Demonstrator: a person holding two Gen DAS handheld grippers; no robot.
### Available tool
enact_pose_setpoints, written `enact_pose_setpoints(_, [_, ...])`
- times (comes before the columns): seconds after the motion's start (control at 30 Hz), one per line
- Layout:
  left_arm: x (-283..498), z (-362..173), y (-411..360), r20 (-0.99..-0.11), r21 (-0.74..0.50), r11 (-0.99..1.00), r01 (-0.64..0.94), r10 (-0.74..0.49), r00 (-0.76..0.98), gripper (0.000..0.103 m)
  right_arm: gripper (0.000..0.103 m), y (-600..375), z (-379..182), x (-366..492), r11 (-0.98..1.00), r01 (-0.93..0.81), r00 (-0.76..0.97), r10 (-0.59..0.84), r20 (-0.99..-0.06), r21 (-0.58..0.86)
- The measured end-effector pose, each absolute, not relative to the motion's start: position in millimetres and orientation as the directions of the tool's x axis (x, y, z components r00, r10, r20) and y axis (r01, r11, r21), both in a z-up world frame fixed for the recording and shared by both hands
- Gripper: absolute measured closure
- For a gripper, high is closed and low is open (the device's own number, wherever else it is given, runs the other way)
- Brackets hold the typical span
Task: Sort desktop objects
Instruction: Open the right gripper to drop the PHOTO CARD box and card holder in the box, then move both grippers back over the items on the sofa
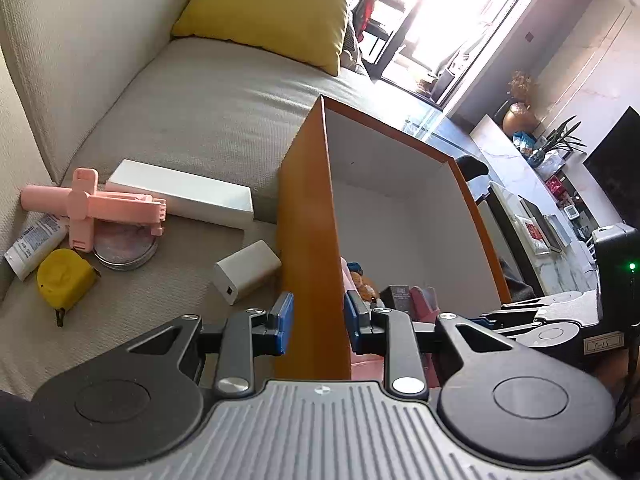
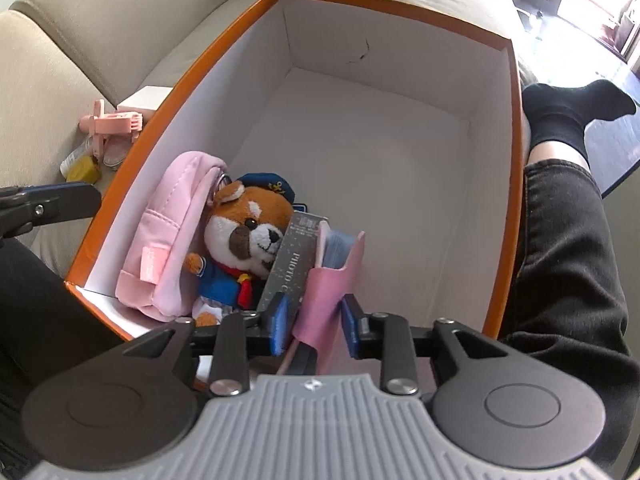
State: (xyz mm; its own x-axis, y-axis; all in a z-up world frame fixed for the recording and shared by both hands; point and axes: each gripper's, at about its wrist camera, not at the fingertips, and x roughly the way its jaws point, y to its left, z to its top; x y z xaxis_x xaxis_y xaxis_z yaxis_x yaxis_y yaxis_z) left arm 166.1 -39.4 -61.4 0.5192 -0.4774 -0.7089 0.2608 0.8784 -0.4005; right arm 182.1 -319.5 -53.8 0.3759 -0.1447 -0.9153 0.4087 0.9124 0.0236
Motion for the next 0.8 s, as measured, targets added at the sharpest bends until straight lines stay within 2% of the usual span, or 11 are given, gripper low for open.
enact_pose_setpoints(0.27, [162.3,-57.0,-35.8,-0.706,-0.395,0.883,0.254,-0.468,0.532,0.073,0.065,-320.9,-51.6,180.2,0.907,0.420,0.386,-0.148,-0.910,0.030])
enact_pose_setpoints(0.4, [161.2,-54.6,-36.3,-0.703,-0.391,0.884,0.258,-0.468,0.536,0.073,0.058,-319.3,-48.0,178.5,0.909,0.416,0.401,-0.154,-0.903,0.030])
enact_pose_setpoints(0.8, [154.1,-44.6,-31.9,-0.703,-0.357,0.894,0.269,-0.448,0.553,0.073,0.057,-317.8,-31.6,172.3,0.914,0.404,0.459,-0.185,-0.869,0.019])
